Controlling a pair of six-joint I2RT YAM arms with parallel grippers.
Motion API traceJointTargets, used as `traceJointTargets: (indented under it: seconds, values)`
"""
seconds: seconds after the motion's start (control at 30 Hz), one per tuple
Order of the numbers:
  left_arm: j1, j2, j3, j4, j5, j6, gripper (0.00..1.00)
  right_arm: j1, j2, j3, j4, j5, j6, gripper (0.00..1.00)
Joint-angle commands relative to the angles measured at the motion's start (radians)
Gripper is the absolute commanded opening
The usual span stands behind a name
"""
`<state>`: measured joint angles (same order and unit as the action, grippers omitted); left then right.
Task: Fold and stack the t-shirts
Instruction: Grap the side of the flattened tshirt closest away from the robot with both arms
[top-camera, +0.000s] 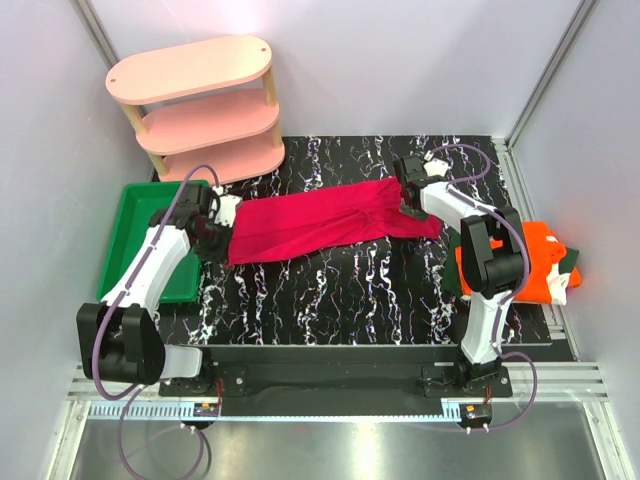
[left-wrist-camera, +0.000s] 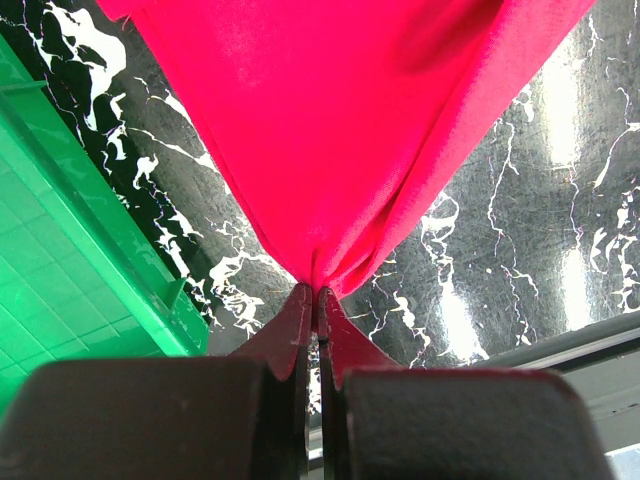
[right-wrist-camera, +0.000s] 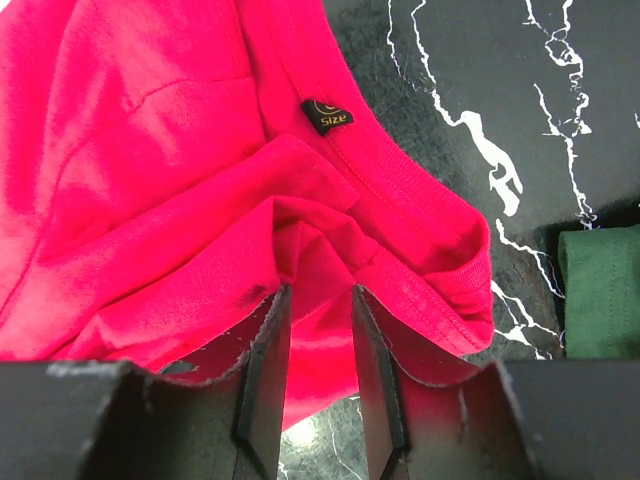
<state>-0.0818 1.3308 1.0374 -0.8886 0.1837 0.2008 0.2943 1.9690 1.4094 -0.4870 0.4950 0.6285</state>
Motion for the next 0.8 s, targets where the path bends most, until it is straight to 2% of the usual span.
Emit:
traceJointTargets:
  seconds: [0.0,0.47,0.77]
  values:
    - [0.007,0.001,0.018,0.023,0.022,-0.017,0.00,-0.010,0.016,0.020,0.008,0.013,0.017,0.39]
    - [0.007,0.011,0.010,0.025,0.033,-0.032,0.00,-0.037,0.025,-0.006,0.010,0.017,0.020,0.39]
    - [0.007,0.010,0.000,0.027,0.036,-0.040,0.00,-0.041,0.042,-0.018,0.011,-0.027,0.027,0.34]
